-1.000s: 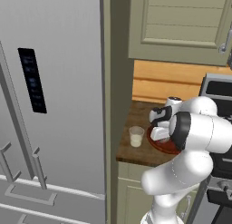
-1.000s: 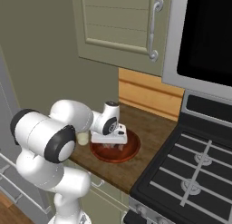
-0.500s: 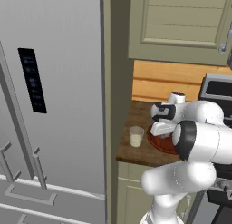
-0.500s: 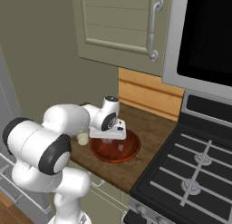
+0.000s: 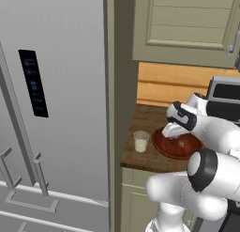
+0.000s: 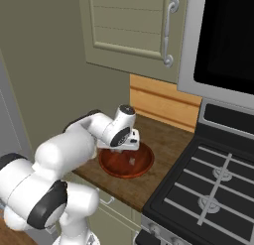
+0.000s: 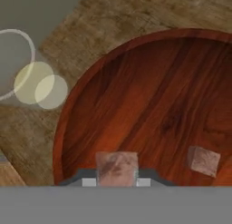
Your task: Grab a lemon wedge from the fridge and one ice cube from the ice bowl, and put them in the glass of lemonade.
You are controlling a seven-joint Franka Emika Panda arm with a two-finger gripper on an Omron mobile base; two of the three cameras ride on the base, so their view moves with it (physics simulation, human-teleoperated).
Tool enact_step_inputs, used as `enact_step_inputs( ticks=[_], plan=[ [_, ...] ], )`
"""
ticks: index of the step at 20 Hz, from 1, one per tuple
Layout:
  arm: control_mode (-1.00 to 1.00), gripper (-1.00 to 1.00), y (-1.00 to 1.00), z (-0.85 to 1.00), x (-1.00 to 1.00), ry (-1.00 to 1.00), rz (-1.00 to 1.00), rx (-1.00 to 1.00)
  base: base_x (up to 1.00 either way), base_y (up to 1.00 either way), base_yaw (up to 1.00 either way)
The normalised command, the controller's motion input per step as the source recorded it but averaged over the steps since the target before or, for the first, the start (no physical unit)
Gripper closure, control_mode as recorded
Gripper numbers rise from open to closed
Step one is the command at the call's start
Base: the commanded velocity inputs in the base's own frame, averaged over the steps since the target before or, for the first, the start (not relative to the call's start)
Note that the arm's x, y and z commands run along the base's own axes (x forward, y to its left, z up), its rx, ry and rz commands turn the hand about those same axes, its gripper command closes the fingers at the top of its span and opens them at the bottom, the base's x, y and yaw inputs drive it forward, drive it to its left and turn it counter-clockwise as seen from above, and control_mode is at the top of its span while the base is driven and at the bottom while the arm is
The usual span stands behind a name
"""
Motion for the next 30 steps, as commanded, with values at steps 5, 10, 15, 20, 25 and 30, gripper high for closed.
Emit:
enact_step_inputs(
  ticks=[5,10,15,20,25,30],
  plan=[
    [-1.0,1.0,0.08,0.4,0.0,-0.19,0.08,0.15,0.0,0.0,0.0],
    [-1.0,1.0,0.69,0.82,-0.03,-0.09,0.14,0.01,0.0,0.0,0.0],
    [-1.0,1.0,0.79,0.27,-0.01,-0.01,0.07,-0.09,0.0,0.0,0.0],
    [-1.0,1.0,0.15,-0.05,0.0,-0.02,0.0,-0.01,0.0,0.0,0.0],
    [-1.0,1.0,0.01,0.0,0.07,0.0,0.0,-0.01,0.0,0.0,0.0],
    [-1.0,1.0,0.0,0.0,0.11,0.0,0.0,0.0,0.0,0.0,0.0]
  ],
)
